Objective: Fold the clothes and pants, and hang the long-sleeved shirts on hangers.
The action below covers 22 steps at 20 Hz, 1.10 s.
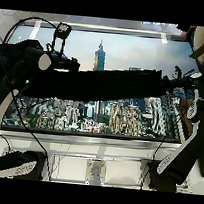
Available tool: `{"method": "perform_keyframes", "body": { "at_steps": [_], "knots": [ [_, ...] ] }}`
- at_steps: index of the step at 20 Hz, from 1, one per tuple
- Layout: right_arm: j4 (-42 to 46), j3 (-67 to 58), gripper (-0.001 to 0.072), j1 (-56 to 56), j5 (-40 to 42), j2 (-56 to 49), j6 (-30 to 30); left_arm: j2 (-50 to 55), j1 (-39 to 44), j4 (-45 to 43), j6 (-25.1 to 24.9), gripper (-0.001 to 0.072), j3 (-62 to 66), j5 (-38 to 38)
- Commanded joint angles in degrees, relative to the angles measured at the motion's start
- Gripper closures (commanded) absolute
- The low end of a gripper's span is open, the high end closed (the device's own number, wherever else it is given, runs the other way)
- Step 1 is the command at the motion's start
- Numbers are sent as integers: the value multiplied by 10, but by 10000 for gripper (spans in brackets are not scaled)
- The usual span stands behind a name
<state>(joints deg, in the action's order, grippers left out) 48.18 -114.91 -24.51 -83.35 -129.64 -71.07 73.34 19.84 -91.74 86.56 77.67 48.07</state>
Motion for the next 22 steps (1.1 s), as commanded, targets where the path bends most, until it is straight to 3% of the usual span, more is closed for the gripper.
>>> {"method": "perform_keyframes", "body": {
  "at_steps": [1, 4, 10, 13, 16, 19, 22],
  "knots": [
    [-11, -1, 704, 5, -26, 1, 3, 0, 0, 0, 0, 294, 1, 1],
    [-19, -17, 704, -6, -85, 9, 4, 0, 0, 0, 0, 294, 1, 21],
    [12, 13, 705, -54, -164, 102, 1, -13, 0, 0, 0, 294, 1, 145],
    [71, 127, 705, -96, -154, 192, 6, -38, 1, 1, 0, 294, 1, 148],
    [96, 297, 705, -168, -132, 297, 54, -71, 1, 24, 0, 294, 1, 147],
    [85, 418, 705, -253, -72, 390, 63, -90, 3, 97, 0, 294, 1, 137],
    [70, 456, 704, -280, -53, 452, 67, -57, 35, 163, -19, 295, 1, 79]
  ]
}}
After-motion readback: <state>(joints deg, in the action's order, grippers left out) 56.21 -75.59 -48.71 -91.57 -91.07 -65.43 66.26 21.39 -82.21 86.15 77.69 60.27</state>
